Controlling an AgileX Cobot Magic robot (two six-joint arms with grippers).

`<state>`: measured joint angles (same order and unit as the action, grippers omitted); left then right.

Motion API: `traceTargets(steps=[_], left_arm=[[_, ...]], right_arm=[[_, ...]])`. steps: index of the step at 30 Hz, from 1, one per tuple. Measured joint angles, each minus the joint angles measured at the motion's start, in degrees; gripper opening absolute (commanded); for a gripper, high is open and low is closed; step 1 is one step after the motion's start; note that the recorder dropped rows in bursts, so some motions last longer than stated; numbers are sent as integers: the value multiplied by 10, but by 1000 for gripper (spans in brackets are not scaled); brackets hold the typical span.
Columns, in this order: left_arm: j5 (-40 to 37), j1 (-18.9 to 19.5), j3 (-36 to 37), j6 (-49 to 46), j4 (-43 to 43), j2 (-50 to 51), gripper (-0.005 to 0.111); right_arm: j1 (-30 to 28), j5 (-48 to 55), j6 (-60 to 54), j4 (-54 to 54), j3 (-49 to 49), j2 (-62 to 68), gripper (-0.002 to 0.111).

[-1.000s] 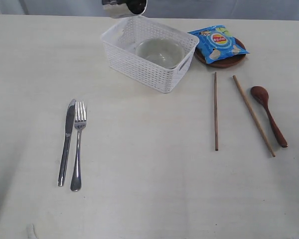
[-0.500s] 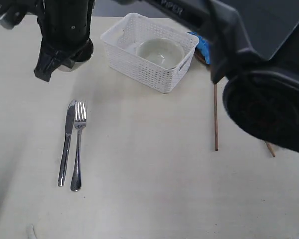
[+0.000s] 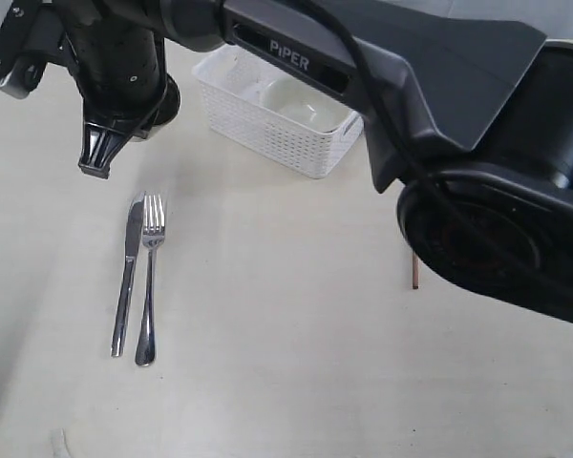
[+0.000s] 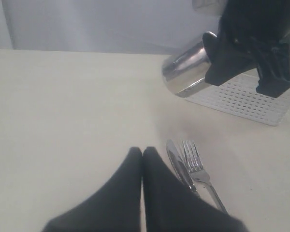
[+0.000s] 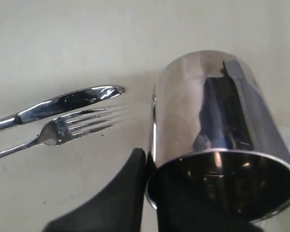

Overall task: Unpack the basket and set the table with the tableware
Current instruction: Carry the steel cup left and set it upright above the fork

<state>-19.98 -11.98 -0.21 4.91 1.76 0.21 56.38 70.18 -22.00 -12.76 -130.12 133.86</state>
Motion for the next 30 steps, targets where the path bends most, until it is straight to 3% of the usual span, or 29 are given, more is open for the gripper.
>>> traceTargets(steps=[5,15,23,30], left_arm=[[0,0,0,0,0,0,0],[0,0,0,0,0,0,0],[0,0,0,0,0,0,0],[0,0,0,0,0,0,0]], right_arm=[[0,0,67,-1,2,-1,0],[-1,1,76,45,6,-62,0],[-54,0,12,119,147,-84,0],[-54,0,13,109,174,-86,0]])
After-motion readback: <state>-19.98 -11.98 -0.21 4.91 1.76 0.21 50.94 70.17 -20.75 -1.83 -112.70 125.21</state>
